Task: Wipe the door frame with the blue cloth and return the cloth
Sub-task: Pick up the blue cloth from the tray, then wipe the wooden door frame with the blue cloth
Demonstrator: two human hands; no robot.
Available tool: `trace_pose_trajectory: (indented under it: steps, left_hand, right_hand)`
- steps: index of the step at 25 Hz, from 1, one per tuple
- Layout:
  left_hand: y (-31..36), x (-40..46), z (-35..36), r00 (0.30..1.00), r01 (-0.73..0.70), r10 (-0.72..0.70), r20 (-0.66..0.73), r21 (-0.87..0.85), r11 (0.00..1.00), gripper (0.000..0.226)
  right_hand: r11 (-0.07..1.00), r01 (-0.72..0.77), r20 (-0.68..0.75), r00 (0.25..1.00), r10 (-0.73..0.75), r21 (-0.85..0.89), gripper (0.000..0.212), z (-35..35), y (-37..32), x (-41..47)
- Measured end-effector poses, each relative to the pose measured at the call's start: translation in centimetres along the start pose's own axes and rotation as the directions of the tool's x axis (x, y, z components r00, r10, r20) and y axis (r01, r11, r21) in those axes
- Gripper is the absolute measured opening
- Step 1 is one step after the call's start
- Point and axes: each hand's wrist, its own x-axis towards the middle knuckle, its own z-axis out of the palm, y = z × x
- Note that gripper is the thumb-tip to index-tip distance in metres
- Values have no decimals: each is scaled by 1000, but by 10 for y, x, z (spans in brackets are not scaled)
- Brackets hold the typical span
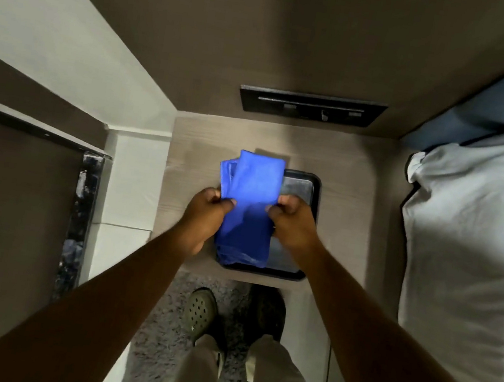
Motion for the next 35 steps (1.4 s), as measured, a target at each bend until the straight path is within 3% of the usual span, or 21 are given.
trace_pose_trajectory:
  steps: [2,8,12,16,20,26,30,35]
  left_hand:
    - [24,-45,-31,999,-29,27,-40,-53,998,7]
    - [93,-197,-122,969,-175,118,-219,-265,948,12]
    - [108,-299,-191,897,-354,214,-388,-335,873,19]
    - [89,-397,-243,778,-557,333,-532,-340,758,28]
    - [29,-515,-293,618,-684,362,-698,-250,685,47]
    - [-84,-703,-344,282,-731,225,-933,-57,679,49]
    - [-146,-804,-369,43,-714,105,-994,43,698,40]
    - [-176,-871,-402,-150,-711,-10,-989,101,696,28]
  right_hand:
    - [997,72,45,996,-74,30,5,3,-37,-31]
    - [958,260,232,931,-282,121,29,23,-168,-144]
    - [870,476,366,793,-487,129,37,50,-242,-234]
    - [770,611,483,626,-612,185,44,89,-285,-332]
    - [659,702,570,435,-697,270,49,149,-280,-450]
    - [491,765,671,105,-734,417,50,237,-240,-642]
    - [376,768,669,-91,-738,518,47,272,-212,-763]
    - [240,764,618,-250,-746,599,49,314,-211,-853]
